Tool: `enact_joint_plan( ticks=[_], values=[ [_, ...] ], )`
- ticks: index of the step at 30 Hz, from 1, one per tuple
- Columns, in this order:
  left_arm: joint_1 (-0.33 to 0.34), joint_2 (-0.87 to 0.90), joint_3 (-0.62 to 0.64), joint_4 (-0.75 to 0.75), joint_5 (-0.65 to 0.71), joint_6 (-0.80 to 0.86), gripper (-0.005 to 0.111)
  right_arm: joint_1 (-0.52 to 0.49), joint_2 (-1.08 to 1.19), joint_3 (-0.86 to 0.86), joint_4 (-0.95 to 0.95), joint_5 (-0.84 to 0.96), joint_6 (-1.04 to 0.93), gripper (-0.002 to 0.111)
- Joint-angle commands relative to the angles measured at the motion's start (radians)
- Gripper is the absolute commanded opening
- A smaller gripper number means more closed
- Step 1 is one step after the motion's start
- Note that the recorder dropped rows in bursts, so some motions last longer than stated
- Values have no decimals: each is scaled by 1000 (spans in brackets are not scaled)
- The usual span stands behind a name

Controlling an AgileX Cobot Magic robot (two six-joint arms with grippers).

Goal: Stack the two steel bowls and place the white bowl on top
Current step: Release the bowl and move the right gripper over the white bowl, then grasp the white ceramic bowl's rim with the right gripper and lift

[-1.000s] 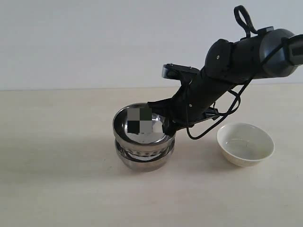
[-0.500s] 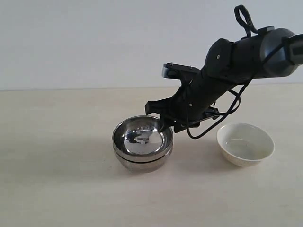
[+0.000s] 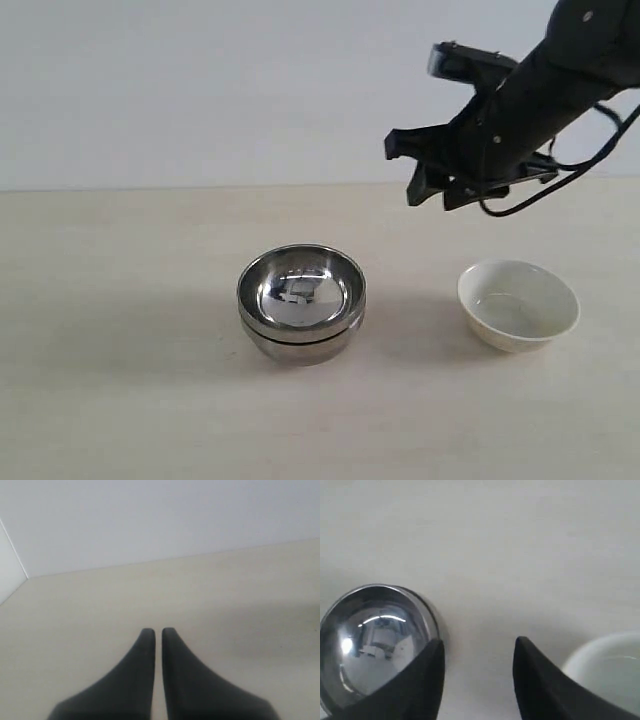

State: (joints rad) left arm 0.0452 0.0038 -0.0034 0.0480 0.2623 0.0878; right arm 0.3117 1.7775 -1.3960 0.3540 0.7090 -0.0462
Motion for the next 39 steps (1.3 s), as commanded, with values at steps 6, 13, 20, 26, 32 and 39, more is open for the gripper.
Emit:
enact_joint_plan(
  ticks=[6, 13, 20, 26, 32, 39],
  values=[
    [2, -4, 3, -7, -7, -10, 4, -150, -50, 32, -137, 137, 55, 39],
    [2, -4, 3, -7, -7, -10, 4, -242, -50, 135, -131, 68, 46, 39],
    [2, -4, 3, -7, -7, -10, 4, -281, -46, 225, -132, -7, 8, 39],
    [2, -4, 3, -7, -7, -10, 4, -281, -8, 239, -134, -23, 6, 39],
    [2, -4, 3, -7, -7, -10, 4, -281, 18, 247, -133, -46, -5, 39],
    [2, -4, 3, -7, -7, -10, 4, -281, 31, 247, -133, -62, -12, 39]
  ],
)
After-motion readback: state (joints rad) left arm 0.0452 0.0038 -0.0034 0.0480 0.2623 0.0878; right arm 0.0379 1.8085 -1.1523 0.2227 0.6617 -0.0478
